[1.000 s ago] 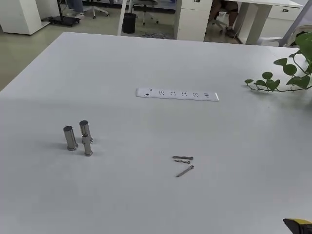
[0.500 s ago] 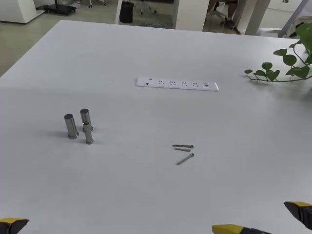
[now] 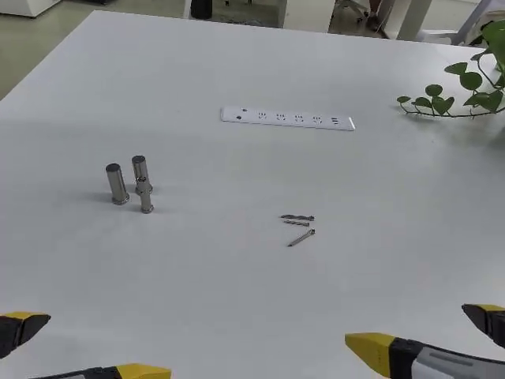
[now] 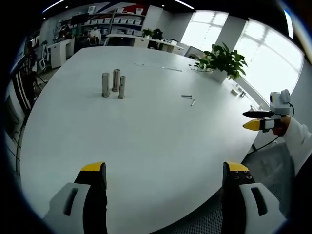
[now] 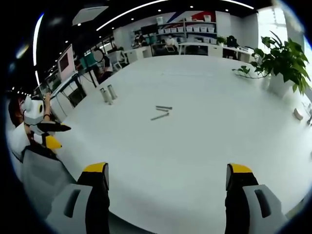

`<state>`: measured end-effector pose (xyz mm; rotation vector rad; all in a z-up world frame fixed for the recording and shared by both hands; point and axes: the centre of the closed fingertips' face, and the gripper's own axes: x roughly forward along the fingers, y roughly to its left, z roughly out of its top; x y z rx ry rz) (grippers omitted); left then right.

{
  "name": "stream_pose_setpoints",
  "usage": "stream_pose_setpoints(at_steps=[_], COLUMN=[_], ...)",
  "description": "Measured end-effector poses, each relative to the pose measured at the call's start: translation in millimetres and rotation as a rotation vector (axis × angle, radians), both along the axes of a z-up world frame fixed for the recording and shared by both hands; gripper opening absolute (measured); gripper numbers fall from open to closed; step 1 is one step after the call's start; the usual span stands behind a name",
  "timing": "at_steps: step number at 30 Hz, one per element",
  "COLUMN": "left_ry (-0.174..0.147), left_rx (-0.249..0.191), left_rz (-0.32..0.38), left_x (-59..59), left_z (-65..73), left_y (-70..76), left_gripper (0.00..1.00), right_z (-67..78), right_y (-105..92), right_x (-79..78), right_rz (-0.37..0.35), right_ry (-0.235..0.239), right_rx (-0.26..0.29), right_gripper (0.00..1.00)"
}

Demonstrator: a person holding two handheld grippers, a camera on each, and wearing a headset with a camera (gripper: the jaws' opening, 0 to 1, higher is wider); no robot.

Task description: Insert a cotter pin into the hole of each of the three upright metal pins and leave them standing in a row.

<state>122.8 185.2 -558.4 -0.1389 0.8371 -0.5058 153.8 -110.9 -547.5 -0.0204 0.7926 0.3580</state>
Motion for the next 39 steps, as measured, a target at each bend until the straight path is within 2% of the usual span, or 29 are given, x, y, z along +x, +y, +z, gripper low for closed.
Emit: stream_pose_setpoints(at_steps=[6, 15, 17, 18, 20, 23, 25, 26, 27, 28, 35, 37, 39], left_ry=[-0.010, -0.027, -0.037, -0.074, -0.103, -0.114, -0.130, -0.156, -0.164, -0.166, -0.199, -0.201, -0.209], left_rx=[0.005, 0.024, 0.031, 0.018, -0.009, -0.013, 0.025, 0.056, 0.066, 0.066, 0.051, 0.006, 0.009], left_rz=[-0.006, -0.010, -0.016, -0.021, -0.002, 0.010, 0.000, -0.011, -0.013, -0.012, -0.023, -0.001, 0.002], left_x=[5.7, 21.5, 24.6, 30.3, 38.9, 51.2, 59.8, 65.8, 69.8, 71.0, 99.5, 108.2, 115.6], left_z=[2.1, 4.3, 5.0, 10.5, 17.0, 18.7, 20.7, 23.5, 25.1, 25.7, 32.5, 33.3, 32.2], left_y=[2.1, 6.2, 7.4, 5.8, 5.2, 10.6, 13.8, 15.5, 15.7, 15.3, 8.2, 5.0, 4.9], left_gripper=[0.99, 0.99, 0.92, 0.90, 0.92, 0.89, 0.86, 0.83, 0.82, 0.82, 0.77, 0.78, 0.78], right_z=[2.1, -0.3, -1.4, -1.3, 0.0, 0.7, 0.0, -0.4, -0.9, -1.5, -0.4, 0.1, 0.5], right_y=[3.9, 9.3, 8.8, 8.2, 7.5, 7.8, 9.2, 9.7, 10.2, 10.4, 14.3, 15.3, 15.8], right_x=[1.7, 2.2, 2.3, 2.6, 4.3, 4.9, 4.1, 3.9, 2.9, 2.9, 0.4, -0.4, -0.4], right_rz=[0.005, 0.015, 0.017, 0.016, 0.010, 0.007, 0.015, 0.019, 0.021, 0.023, 0.043, 0.054, 0.062], right_ry=[-0.006, 0.002, 0.008, 0.008, 0.003, 0.001, 0.006, 0.006, 0.009, 0.012, 0.008, 0.008, 0.006], right_rx=[0.005, 0.019, 0.012, 0.009, 0.012, 0.016, 0.017, 0.016, 0.014, 0.012, 0.017, 0.011, 0.003], right_gripper=[0.98, 0.98, 0.98, 0.98, 0.98, 0.98, 0.98, 0.98, 0.98, 0.98, 0.98, 0.98, 0.98])
